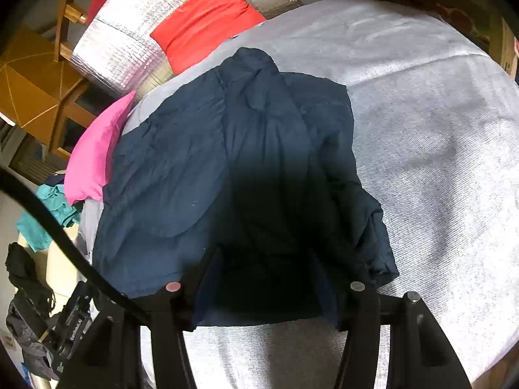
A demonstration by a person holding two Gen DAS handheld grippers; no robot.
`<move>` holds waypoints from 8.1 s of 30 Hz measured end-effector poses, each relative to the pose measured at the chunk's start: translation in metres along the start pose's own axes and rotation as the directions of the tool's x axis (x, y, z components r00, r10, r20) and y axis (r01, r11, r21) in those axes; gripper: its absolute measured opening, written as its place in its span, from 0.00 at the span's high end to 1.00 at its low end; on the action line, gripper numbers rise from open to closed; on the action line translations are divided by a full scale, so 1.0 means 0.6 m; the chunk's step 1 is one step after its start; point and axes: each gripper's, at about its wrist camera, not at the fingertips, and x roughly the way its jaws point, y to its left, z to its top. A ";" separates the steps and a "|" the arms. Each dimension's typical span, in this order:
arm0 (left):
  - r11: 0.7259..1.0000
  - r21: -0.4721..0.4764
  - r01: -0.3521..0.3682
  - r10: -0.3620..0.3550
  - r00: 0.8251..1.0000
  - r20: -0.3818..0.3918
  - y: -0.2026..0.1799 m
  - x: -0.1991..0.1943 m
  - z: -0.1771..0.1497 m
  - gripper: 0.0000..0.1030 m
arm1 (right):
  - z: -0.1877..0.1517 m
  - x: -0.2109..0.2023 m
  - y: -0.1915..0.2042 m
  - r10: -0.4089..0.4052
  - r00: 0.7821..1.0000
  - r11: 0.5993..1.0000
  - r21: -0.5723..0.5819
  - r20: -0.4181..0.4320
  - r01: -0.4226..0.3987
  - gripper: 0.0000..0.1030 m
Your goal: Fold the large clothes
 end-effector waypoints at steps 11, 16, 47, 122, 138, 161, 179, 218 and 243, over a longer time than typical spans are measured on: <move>0.981 -0.175 0.084 -0.095 0.994 -0.057 0.082 -0.036 -0.035 0.21 | -0.031 -0.058 -0.014 0.247 0.968 0.968 0.029 0.032 -0.248 0.28; 0.916 -0.381 0.127 -0.190 0.973 -0.132 0.147 -0.020 -0.072 0.21 | -0.049 -0.048 -0.033 0.358 0.934 0.923 0.151 -0.001 -0.354 0.27; 0.671 -0.706 0.228 -0.336 0.942 -0.015 0.148 0.094 -0.058 0.75 | -0.027 0.015 -0.025 0.162 0.955 0.940 0.256 0.247 -0.226 0.68; 0.994 -0.022 -0.108 0.104 0.985 -0.135 0.006 0.106 0.030 0.19 | 0.073 0.023 0.099 0.123 0.984 0.992 -0.054 0.132 -0.117 0.58; 0.994 -0.032 -0.109 0.105 0.989 -0.101 0.006 0.086 0.004 0.18 | 0.092 0.028 0.007 -0.031 0.997 0.999 0.039 0.073 0.028 0.57; 0.995 -0.032 -0.093 0.090 0.993 -0.079 0.013 0.088 -0.002 0.12 | 0.066 -0.040 0.060 0.048 0.974 0.996 -0.087 0.223 -0.029 0.56; 0.995 -0.029 -0.090 0.088 0.994 -0.070 0.012 0.087 -0.005 0.10 | 0.061 0.042 0.068 -0.030 0.999 0.992 -0.119 0.043 0.035 0.52; 0.991 -0.065 -0.119 0.128 0.976 0.174 0.054 -0.245 0.005 0.10 | -0.143 -0.213 0.132 0.024 0.927 0.939 -0.327 0.373 0.107 0.29; 0.985 -0.106 -0.137 0.165 0.928 0.334 0.045 -0.488 0.007 0.04 | -0.268 -0.437 0.263 0.155 0.853 0.872 -0.475 0.499 0.120 0.23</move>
